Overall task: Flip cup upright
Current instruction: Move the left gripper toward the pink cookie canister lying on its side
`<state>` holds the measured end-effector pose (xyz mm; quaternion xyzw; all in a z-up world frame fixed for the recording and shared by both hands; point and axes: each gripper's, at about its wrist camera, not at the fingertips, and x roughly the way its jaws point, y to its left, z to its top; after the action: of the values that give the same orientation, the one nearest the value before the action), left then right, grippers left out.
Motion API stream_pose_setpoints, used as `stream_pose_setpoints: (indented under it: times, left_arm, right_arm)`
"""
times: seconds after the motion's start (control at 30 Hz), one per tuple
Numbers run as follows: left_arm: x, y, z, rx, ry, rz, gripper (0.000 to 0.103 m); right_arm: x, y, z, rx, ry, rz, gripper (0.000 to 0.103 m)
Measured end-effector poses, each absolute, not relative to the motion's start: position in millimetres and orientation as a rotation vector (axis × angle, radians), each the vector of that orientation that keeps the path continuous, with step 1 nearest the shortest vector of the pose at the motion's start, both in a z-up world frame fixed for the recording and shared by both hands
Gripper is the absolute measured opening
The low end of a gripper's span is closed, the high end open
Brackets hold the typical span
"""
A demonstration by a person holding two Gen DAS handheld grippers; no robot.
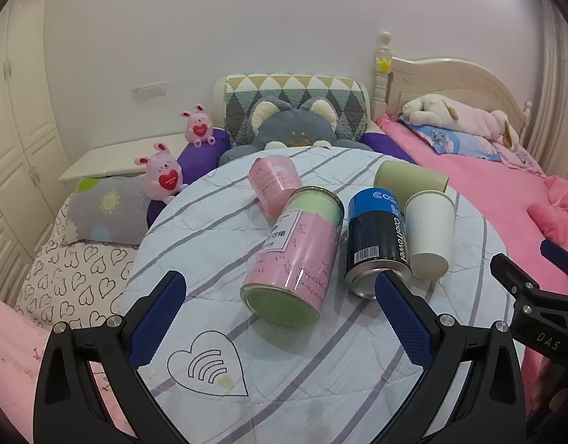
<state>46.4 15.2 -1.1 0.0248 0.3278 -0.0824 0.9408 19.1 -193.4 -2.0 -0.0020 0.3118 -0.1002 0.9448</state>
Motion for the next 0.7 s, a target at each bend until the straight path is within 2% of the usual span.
stream_pose_setpoints:
  times: [0.7]
  left_arm:
    - [52.2,21.6,5.4,0.042,0.654,-0.158,0.103]
  right_arm:
    - [35.0,-180.4,1.9,-0.015,0.637,-0.171,0.103]
